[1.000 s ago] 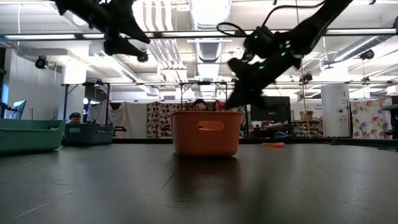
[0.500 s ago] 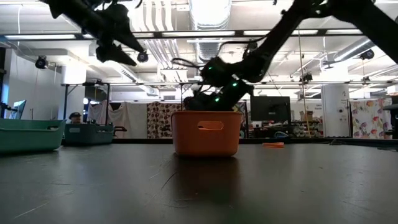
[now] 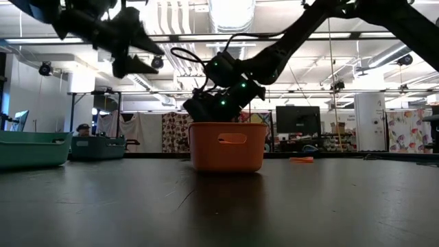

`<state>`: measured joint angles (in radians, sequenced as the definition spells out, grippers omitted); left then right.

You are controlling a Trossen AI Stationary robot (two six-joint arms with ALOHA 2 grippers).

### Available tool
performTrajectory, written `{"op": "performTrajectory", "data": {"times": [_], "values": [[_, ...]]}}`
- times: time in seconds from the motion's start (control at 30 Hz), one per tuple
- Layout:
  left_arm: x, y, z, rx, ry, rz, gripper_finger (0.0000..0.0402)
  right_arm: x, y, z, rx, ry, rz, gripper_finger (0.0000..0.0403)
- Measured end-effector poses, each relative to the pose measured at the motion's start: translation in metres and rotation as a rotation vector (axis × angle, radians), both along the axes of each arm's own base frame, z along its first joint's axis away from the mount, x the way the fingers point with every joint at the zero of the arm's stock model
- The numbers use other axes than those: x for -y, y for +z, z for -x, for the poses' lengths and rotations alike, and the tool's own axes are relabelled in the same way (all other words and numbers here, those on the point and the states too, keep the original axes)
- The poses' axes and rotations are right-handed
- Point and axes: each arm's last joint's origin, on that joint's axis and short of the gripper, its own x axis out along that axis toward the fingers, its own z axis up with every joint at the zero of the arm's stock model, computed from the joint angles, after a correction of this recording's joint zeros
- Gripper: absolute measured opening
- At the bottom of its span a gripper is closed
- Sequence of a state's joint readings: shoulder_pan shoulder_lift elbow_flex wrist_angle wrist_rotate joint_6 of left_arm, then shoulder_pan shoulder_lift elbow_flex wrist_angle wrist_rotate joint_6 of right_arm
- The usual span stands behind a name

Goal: Sort rubber bands into baskets
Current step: Move the purple rubber band, then put the purple rubber band into the sky blue bin

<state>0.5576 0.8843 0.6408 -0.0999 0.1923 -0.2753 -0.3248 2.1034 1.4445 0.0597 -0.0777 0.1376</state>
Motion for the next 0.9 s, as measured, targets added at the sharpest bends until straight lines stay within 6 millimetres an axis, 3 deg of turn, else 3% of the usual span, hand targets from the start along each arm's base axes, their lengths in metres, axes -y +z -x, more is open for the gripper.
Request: {"op": "performTrajectory", "data": {"times": [0.23, 0.4, 0.67, 0.9], "values": [[-0.003, -0.04, -0.004, -0.027, 0.002, 0.042, 0.0311, -0.001, 0.009, 0.004, -0.023, -0.005, -0.015, 0.0137], [-0.006, -0.073, -0.01, -0.096, -0.022, 0.084, 0.0311, -0.007, 0.054, 0.018, -0.03, 0.059, 0.063, 0.0174], [-0.018, -0.103, -0.038, -0.214, -0.1, 0.032, 0.0311, -0.015, 0.127, 0.052, -0.008, 0.092, 0.23, 0.0185], [-0.031, -0.142, -0.061, -0.328, -0.161, 0.021, 0.0311, -0.025, 0.151, 0.071, -0.002, 0.067, 0.225, 0.0183]]}}
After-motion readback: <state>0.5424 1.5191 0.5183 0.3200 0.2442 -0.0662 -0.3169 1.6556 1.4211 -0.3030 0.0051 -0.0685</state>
